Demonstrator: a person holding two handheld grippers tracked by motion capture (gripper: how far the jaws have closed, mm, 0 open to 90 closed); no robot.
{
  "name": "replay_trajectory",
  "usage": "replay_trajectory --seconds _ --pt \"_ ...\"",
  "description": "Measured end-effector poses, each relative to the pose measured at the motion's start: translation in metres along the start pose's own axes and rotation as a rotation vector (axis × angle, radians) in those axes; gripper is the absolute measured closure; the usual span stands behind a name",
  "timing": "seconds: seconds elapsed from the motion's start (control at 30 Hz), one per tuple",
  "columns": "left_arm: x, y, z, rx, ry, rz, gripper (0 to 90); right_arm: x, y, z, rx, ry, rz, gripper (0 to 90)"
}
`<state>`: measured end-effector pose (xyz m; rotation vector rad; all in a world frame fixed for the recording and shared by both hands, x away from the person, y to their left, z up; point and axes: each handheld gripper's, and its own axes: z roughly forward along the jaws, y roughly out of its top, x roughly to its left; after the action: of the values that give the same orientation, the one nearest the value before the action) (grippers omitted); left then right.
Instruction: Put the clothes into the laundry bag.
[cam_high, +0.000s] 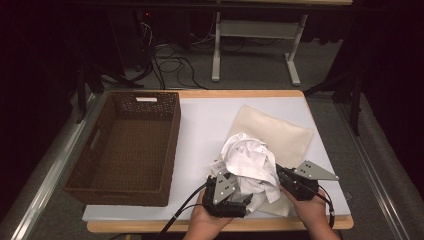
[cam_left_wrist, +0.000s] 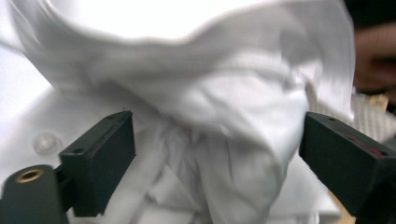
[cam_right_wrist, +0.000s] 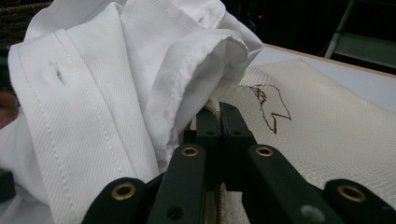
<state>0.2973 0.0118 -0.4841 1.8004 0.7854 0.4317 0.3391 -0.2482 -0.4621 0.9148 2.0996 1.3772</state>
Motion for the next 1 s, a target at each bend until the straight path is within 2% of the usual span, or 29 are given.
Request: replay_trajectory --seconds 0.07,0.1,0.13,0.23,0.3,0.33,0.47,0.57,0.6,0.73,0.77,0.8,0.9,0.97,1.0 --pt "0.001 0.006 0.005 -0.013 -0.012 0.008 17.9 0.0 0.0 0.0 0.0 0.001 0.004 89.5" --pt "0.001 0.006 0.005 -0.013 -0.012 0.008 24.9 0.0 0.0 0.0 0.0 0.001 0.004 89.5" --pt "-0.001 0.012 0.009 -0.036 -0.043 0.042 40.5 0.001 0.0 0.0 -0.001 0.0 0.002 89.5" --pt "-0.005 0.015 0.021 -0.036 -0.064 0.069 69.5 0.0 0.0 0.0 0.0 0.0 0.001 89.6" --pt "-0.006 0.013 0.03 -0.03 -0.074 0.066 79.4 0.0 -0.001 0.001 0.004 -0.005 0.003 89.6" --pt "-0.006 0.013 0.03 -0.03 -0.074 0.066 80.9 0.0 -0.001 0.001 0.004 -0.005 0.003 89.6" --pt "-0.008 0.01 0.049 0.011 -0.072 0.07 82.0 0.0 -0.001 0.0 0.005 -0.005 -0.002 89.7" --pt "-0.008 0.008 0.054 0.02 -0.065 0.075 82.1 0.0 -0.001 0.0 0.004 -0.008 -0.004 89.7" --pt "-0.009 0.007 0.059 0.044 -0.052 0.074 82.5 0.0 0.0 -0.002 0.0 -0.008 0.004 89.8" --pt "-0.009 0.003 0.066 0.072 -0.048 0.067 82.7 0.001 0.001 -0.003 -0.01 0.0 0.002 89.8" --pt "-0.01 0.001 0.068 0.074 -0.04 0.08 82.8 0.002 0.001 -0.005 -0.019 0.003 0.006 89.8" --pt "-0.013 -0.004 0.073 0.105 -0.04 0.088 83.0 0.002 0.002 -0.006 -0.027 0.01 0.008 89.8" --pt "-0.015 -0.007 0.074 0.107 -0.04 0.095 82.8 0.004 0.003 -0.009 -0.037 0.025 0.016 89.8" --pt "-0.014 -0.005 0.073 0.108 -0.049 0.078 82.2 0.007 0.004 -0.01 -0.043 0.027 0.005 89.7" --pt "-0.013 -0.004 0.071 0.109 -0.059 0.074 75.7 0.005 0.003 -0.011 -0.047 0.019 0.016 89.7"
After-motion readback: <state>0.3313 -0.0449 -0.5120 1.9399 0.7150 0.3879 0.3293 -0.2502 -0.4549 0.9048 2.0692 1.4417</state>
